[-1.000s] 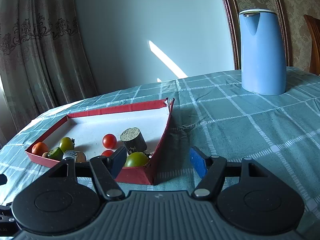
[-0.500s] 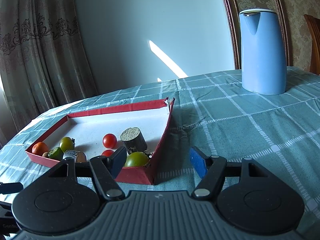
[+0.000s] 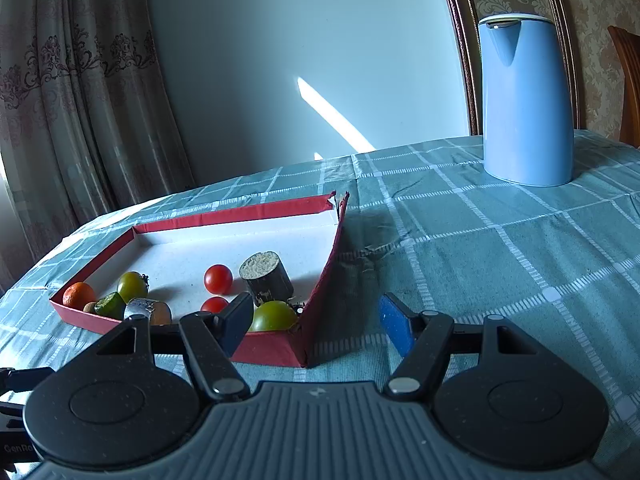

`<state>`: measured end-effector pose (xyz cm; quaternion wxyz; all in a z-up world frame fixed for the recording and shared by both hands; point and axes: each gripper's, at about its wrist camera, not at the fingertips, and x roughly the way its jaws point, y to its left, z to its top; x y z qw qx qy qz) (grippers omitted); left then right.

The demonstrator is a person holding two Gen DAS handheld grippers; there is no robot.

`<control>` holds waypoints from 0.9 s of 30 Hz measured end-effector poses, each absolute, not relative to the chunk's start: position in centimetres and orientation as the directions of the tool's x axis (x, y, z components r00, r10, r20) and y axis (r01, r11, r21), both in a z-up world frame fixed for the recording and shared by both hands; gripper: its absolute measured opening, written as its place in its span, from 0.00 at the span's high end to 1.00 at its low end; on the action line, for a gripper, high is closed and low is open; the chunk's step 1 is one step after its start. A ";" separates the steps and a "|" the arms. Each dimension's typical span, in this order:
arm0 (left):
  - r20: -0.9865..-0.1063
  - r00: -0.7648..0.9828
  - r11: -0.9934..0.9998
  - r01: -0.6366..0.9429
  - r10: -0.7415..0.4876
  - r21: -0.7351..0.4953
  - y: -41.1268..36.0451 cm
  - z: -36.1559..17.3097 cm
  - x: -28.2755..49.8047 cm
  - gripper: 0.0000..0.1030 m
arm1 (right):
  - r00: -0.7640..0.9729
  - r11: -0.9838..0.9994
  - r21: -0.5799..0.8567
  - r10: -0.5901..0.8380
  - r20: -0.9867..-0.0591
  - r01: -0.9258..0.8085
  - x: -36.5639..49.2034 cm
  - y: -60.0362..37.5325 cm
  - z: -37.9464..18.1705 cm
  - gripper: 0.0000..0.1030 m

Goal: Organize fruits
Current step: 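Move the left gripper to the small brown fruit and grasp it, then lift the brown fruit and carry it over the tray with the left gripper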

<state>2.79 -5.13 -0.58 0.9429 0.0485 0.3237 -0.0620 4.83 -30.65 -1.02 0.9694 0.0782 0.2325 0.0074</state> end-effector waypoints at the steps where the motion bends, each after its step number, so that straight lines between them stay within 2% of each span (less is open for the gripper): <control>1: -0.615 0.783 0.987 0.153 -0.090 0.050 -5.2 -0.5 2.7 0.25 | 0.892 0.988 0.155 0.051 -0.450 0.022 4.8 -30.7 -1.0 0.33; 8: -0.613 0.784 0.986 0.159 -0.096 0.048 -5.2 -0.5 2.7 0.29 | 0.892 0.988 0.156 0.051 -0.449 0.022 4.9 -30.6 -1.0 0.33; 11: -0.611 0.785 0.985 0.166 -0.104 0.046 -5.3 -0.5 2.6 0.34 | 0.892 0.988 0.156 0.051 -0.450 0.022 4.9 -30.6 -1.1 0.33; 13: -0.609 0.786 0.984 0.172 -0.111 0.043 -5.3 -0.4 2.5 0.42 | 0.892 0.988 0.155 0.051 -0.449 0.022 4.9 -30.6 -1.0 0.33; 20: -0.607 0.785 0.982 0.184 -0.127 0.033 -5.3 -0.3 2.4 0.52 | 0.891 0.988 0.155 0.051 -0.451 0.022 4.9 -30.6 -1.1 0.33; 26: -0.603 0.786 0.983 0.183 -0.133 0.022 -4.7 -0.2 2.0 0.74 | 0.892 0.988 0.154 0.051 -0.450 0.022 4.9 -30.6 -1.1 0.33; 27: -0.603 0.787 0.984 0.178 -0.131 0.019 -4.6 -0.2 2.0 0.74 | 0.892 0.988 0.155 0.051 -0.450 0.022 4.9 -30.6 -1.1 0.33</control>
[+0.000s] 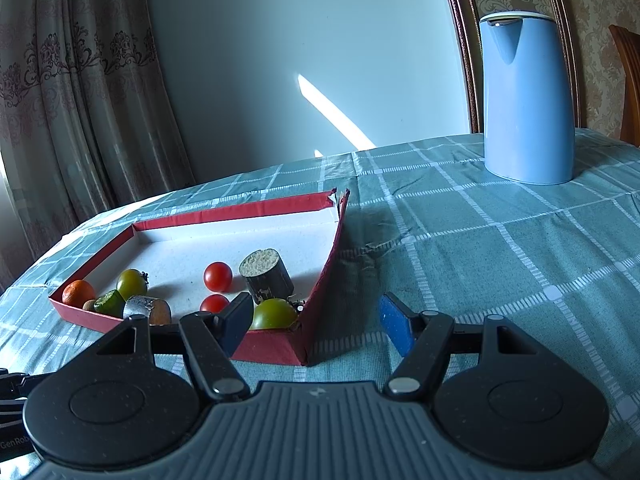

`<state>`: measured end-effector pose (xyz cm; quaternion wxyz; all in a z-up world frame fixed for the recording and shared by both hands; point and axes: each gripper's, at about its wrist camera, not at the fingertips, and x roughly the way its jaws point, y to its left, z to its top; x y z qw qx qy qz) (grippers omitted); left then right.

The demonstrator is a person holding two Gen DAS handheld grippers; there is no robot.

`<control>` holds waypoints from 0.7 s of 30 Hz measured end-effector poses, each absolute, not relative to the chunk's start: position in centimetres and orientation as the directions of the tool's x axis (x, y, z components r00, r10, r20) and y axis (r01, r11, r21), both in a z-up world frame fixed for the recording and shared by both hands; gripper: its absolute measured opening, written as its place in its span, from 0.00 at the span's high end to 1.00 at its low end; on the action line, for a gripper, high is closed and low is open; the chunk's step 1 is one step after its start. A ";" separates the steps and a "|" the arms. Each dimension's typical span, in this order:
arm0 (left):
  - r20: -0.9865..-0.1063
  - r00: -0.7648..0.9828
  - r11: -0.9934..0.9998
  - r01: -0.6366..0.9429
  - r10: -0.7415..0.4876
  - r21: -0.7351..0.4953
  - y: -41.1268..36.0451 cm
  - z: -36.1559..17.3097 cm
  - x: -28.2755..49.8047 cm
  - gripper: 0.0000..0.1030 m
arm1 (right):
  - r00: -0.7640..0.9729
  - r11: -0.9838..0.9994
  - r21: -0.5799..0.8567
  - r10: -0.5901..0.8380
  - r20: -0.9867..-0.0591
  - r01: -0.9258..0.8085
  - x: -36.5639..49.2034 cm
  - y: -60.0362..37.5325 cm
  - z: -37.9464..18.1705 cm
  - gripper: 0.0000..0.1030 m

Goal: Organize fruits
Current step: 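Lift the brown fruit and carry it over the tray with the left gripper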

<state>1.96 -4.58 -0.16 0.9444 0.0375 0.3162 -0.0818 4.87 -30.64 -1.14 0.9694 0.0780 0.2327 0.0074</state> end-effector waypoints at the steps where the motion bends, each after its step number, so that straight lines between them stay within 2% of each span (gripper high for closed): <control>1: -0.603 0.788 0.986 0.169 -0.126 0.016 -4.3 -0.1 1.9 0.74 | 0.891 0.988 0.155 0.051 -0.451 0.022 4.9 -30.6 -1.1 0.33; 11: -0.550 0.833 0.995 0.094 -0.065 0.025 -1.6 1.7 2.1 0.75 | 0.889 0.988 0.152 0.053 -0.455 0.019 4.9 -30.5 -1.3 0.33; 21: -0.438 0.898 1.000 -0.011 0.021 0.024 0.1 5.9 5.9 0.75 | 0.880 0.987 0.158 0.091 -0.467 -0.019 4.7 -30.2 -1.2 0.33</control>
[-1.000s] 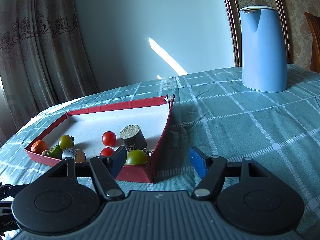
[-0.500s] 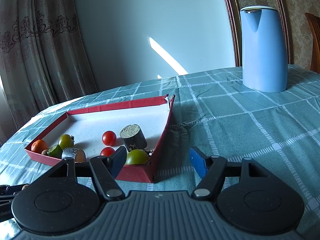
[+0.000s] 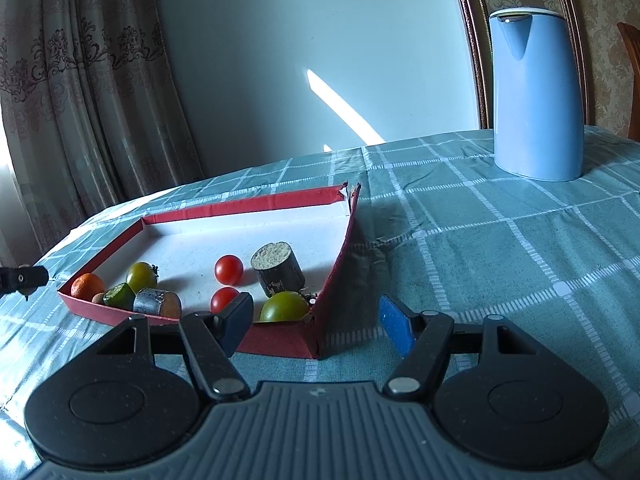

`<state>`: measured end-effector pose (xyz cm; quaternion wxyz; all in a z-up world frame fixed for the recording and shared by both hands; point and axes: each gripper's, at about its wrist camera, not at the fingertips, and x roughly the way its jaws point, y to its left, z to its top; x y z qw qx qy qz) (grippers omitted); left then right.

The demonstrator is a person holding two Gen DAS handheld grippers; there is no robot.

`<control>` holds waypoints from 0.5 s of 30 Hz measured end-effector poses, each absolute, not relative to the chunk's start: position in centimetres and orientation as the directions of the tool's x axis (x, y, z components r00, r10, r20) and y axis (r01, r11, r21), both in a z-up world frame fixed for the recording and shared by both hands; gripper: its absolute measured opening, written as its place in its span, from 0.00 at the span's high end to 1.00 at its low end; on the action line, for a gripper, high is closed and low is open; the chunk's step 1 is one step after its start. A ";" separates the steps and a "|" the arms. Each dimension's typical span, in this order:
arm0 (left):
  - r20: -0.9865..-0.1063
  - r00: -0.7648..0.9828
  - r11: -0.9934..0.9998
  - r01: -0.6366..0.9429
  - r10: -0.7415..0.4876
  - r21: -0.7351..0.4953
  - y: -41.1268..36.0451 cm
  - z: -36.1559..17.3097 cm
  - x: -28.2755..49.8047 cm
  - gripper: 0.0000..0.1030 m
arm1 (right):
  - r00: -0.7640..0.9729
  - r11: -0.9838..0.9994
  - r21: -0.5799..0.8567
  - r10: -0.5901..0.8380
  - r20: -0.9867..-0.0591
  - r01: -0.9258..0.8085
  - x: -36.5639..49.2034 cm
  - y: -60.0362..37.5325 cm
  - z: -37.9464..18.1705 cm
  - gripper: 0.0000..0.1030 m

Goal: Organize fruits
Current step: 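Lift the brown fruit and carry it over the tray with the left gripper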

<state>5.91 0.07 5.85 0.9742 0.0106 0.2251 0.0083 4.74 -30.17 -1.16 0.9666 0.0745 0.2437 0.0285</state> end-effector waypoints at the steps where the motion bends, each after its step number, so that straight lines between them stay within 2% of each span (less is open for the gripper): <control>1: -0.437 0.899 1.000 -0.015 0.023 0.021 0.0 6.0 6.3 0.75 | 0.883 0.988 0.155 0.095 -0.459 -0.026 4.6 -30.0 -1.1 0.33; 8: -0.436 0.899 1.000 -0.030 0.027 0.000 -1.0 5.7 9.5 0.75 | 0.874 0.983 0.171 0.136 -0.467 -0.062 3.5 -29.6 -1.1 0.33; 12: -0.444 0.896 1.000 -0.026 0.025 0.005 -1.6 5.0 11.0 0.75 | 0.828 0.981 0.169 0.173 -0.534 -0.096 3.7 -28.8 -1.7 0.33; 15: -0.453 0.891 0.999 -0.026 0.032 0.021 -1.9 4.7 12.1 0.75 | 0.794 0.985 0.137 0.163 -0.586 -0.101 4.3 -28.1 -2.1 0.26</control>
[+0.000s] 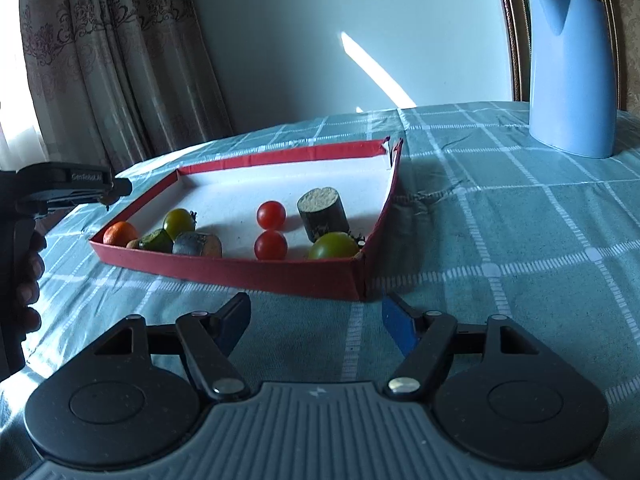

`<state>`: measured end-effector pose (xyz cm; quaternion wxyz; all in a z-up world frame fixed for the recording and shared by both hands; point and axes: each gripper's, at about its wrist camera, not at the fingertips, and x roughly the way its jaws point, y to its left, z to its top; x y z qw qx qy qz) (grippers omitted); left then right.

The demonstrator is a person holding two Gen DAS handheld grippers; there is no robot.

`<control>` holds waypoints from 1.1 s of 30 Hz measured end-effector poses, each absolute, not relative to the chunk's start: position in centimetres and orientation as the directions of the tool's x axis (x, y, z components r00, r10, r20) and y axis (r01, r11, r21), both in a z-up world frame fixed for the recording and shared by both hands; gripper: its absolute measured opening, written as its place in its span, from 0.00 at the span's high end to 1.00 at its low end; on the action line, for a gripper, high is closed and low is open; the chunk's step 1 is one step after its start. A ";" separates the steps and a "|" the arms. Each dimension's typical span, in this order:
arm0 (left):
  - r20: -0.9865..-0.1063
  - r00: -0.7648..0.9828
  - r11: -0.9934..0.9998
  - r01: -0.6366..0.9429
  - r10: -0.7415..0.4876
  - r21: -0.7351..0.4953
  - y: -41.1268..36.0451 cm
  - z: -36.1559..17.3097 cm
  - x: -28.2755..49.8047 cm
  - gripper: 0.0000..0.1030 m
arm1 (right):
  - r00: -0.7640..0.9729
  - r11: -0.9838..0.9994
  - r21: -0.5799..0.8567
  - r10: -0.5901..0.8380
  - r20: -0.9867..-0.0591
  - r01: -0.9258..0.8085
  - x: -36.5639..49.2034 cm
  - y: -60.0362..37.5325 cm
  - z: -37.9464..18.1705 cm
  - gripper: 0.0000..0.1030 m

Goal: Organize fruits
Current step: 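Lift the brown fruit and carry it over the tray with the left gripper, then lower the brown fruit into the tray and open the left gripper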

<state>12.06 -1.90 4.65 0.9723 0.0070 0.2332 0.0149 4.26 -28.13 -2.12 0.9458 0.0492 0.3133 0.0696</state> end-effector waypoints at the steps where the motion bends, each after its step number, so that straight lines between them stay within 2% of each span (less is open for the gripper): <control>1: -0.457 0.889 0.999 -0.028 0.034 0.020 -1.9 4.6 12.3 0.75 | 0.793 0.987 0.123 0.159 -0.589 -0.107 4.2 -27.9 -2.2 0.24; 13: -0.482 0.876 0.999 -0.023 0.033 0.027 -2.3 3.8 14.3 0.75 | 0.775 0.993 -0.027 0.074 -0.627 -0.117 4.5 -25.9 -2.5 0.21; 15: -0.485 0.874 1.000 -0.019 0.028 0.023 -2.3 3.7 14.5 0.75 | 0.773 0.993 -0.058 0.045 -0.633 -0.105 4.6 -25.5 -2.5 0.13; 16: -0.485 0.874 1.000 -0.019 0.026 0.020 -2.3 3.7 14.6 0.75 | 0.768 0.993 -0.068 0.030 -0.640 -0.096 4.7 -25.5 -2.6 0.02; 17: -0.484 0.875 1.000 -0.018 0.025 0.019 -2.3 3.7 14.7 0.75 | 0.764 0.993 -0.069 0.026 -0.644 -0.093 4.8 -25.5 -2.6 0.00; 33: -0.510 0.860 1.000 -0.003 0.011 0.017 -2.3 2.8 15.3 0.75 | 0.761 0.994 -0.056 0.036 -0.648 -0.095 4.9 -25.6 -2.7 0.00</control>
